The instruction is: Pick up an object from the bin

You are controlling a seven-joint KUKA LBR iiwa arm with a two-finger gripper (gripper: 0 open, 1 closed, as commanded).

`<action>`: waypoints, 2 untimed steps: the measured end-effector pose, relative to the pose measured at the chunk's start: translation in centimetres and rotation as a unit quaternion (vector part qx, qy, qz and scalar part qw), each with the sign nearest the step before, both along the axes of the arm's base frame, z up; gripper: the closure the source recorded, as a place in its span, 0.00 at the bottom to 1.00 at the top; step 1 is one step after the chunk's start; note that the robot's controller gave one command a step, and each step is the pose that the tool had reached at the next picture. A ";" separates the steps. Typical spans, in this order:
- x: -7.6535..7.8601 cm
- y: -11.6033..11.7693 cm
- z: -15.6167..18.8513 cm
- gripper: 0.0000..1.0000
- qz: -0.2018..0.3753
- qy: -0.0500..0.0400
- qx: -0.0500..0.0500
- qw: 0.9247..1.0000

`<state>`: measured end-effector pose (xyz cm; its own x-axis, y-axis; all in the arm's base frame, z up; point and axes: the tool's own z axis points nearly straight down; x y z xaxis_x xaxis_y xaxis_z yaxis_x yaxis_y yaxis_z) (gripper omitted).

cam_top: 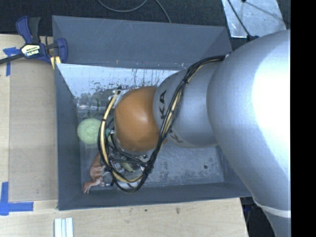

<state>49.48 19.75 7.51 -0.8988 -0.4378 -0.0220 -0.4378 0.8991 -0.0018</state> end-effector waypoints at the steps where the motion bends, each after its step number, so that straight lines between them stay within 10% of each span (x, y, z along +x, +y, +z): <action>1: 0.0 0.0 0.0 1.00 0.000 0.000 0.000 1.000; 2: -0.2 -0.1 0.4 1.00 0.000 0.004 -0.002 1.000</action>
Offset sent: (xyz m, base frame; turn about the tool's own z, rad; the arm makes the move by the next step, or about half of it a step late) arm 0.0001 0.0000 0.0445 0.0000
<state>49.32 19.68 7.88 -0.8989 -0.4379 -0.0133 -0.4379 0.8990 -0.0015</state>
